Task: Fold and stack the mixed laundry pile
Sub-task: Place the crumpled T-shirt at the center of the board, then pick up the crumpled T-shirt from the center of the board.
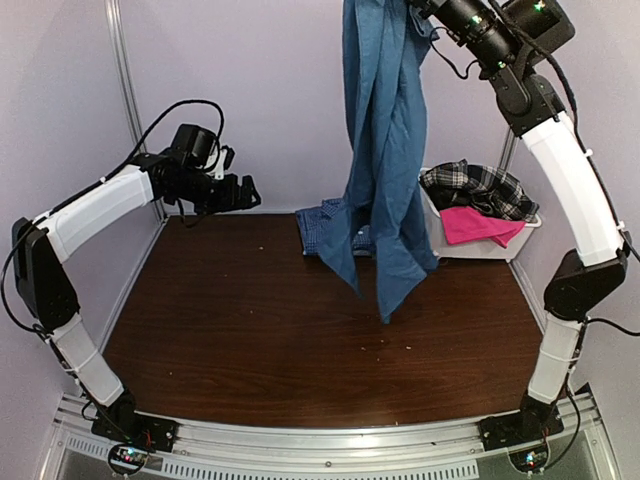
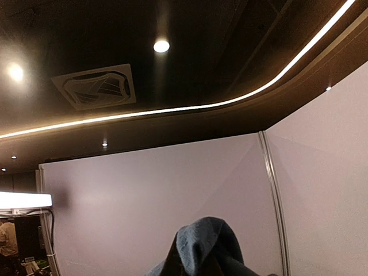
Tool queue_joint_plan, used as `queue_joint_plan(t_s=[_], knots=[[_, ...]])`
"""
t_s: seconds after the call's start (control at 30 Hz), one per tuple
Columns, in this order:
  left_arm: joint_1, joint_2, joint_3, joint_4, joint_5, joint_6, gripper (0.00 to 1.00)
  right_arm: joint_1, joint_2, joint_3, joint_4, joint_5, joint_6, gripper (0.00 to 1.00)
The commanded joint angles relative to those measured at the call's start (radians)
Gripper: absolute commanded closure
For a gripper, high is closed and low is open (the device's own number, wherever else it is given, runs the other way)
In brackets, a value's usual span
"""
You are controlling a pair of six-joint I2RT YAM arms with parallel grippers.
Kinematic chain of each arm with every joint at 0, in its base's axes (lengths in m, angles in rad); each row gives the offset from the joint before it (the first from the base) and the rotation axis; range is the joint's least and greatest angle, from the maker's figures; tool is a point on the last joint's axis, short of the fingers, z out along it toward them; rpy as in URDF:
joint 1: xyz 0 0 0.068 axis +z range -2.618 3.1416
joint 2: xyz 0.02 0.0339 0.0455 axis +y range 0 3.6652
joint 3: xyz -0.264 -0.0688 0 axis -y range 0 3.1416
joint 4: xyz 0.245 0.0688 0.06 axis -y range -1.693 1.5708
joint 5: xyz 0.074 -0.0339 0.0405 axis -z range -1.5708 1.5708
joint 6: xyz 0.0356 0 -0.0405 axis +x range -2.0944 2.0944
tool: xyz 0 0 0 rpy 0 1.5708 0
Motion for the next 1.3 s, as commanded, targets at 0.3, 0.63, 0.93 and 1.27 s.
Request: queue_joint_plan(t_s=[0.3,0.63,0.93,1.27], knots=[[0.044,-0.117,-0.072,0.042,-0.086,-0.059,0.02,-0.171,-0.367,-0.588,0.004,0.118,0.015,1.0],[0.021,-0.239,-0.267,-0.007,0.016,0.015,0.02,-0.274,-0.798,-1.31,-0.764,0.444,-0.238,0.0],[-0.237,-0.285,-0.466,-0.059,0.119,0.038,0.02,-0.272,-0.816,-1.505,-0.808,0.286,-0.285,0.15],[-0.299,0.006,-0.539,-0.084,0.128,-0.041,0.37,-0.251,-0.629,-1.659,-0.707,0.049,-0.328,0.25]])
